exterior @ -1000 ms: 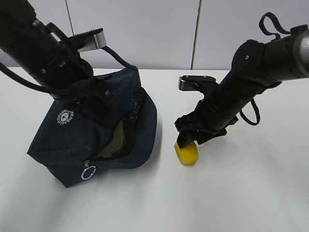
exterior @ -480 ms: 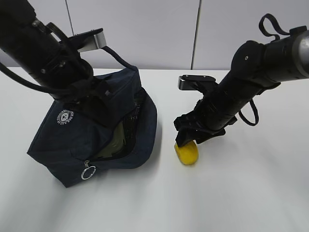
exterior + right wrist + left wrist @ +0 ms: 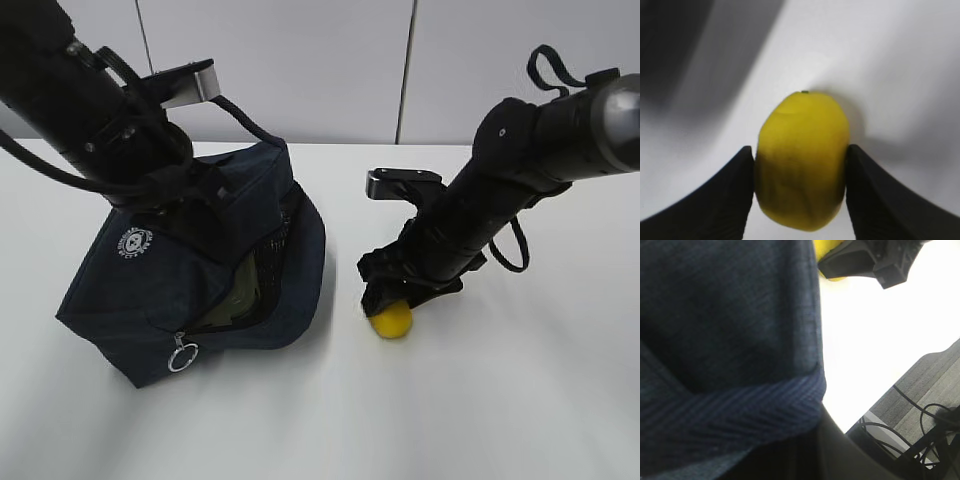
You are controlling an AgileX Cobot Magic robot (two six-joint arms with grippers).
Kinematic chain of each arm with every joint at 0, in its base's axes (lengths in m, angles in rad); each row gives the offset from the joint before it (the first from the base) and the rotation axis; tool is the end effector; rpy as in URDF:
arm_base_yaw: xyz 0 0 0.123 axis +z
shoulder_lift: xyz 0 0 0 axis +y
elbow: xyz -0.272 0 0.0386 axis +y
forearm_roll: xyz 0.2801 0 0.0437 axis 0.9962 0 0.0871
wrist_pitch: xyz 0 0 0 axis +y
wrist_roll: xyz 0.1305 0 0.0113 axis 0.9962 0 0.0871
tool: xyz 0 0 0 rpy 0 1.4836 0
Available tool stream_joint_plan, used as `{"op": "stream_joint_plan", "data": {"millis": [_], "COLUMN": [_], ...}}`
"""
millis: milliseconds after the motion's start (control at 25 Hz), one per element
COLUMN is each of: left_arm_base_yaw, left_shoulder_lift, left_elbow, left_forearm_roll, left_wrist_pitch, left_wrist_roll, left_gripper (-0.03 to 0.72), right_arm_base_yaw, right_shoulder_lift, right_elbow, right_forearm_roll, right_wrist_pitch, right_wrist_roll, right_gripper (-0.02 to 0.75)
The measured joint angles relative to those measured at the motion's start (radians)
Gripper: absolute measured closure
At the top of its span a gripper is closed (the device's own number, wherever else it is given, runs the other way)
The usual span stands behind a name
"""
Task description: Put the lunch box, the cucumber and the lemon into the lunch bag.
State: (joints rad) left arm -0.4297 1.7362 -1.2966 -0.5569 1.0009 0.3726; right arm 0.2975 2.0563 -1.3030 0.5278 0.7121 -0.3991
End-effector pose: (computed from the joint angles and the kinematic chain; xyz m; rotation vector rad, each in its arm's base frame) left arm 0.3292 -0.2150 0.1930 0.7716 2.7466 -0.7373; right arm 0.3960 0.1666 0.0664 -0.4683 2.8479 0.5423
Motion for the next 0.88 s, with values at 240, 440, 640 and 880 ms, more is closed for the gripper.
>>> {"op": "stream_joint_plan", "data": {"millis": [240, 440, 640, 880], "left_arm_base_yaw": [0.000, 0.000, 0.000, 0.000], "left_shoulder_lift": [0.000, 0.000, 0.000, 0.000], "left_elbow": [0.000, 0.000, 0.000, 0.000], "left_forearm_roll": [0.000, 0.000, -0.004, -0.006], "left_wrist_pitch": [0.000, 0.002, 0.003, 0.005], "left_wrist_roll": [0.000, 0.000, 0.000, 0.000], "left_gripper": [0.697, 0.697, 0.697, 0.697], "right_arm_base_yaw": [0.000, 0.000, -0.002, -0.003], "right_shoulder_lift": [0.016, -0.001, -0.083, -0.121], "right_elbow": [0.000, 0.000, 0.000, 0.000], "right_forearm_roll": [0.008, 0.008, 0.049, 0.369], "right_wrist_pitch": [0.017, 0.028, 0.039, 0.107], "right_wrist_roll": [-0.004, -0.010, -0.079, -0.349], "right_gripper": [0.377, 0.422, 0.431, 0.432]}}
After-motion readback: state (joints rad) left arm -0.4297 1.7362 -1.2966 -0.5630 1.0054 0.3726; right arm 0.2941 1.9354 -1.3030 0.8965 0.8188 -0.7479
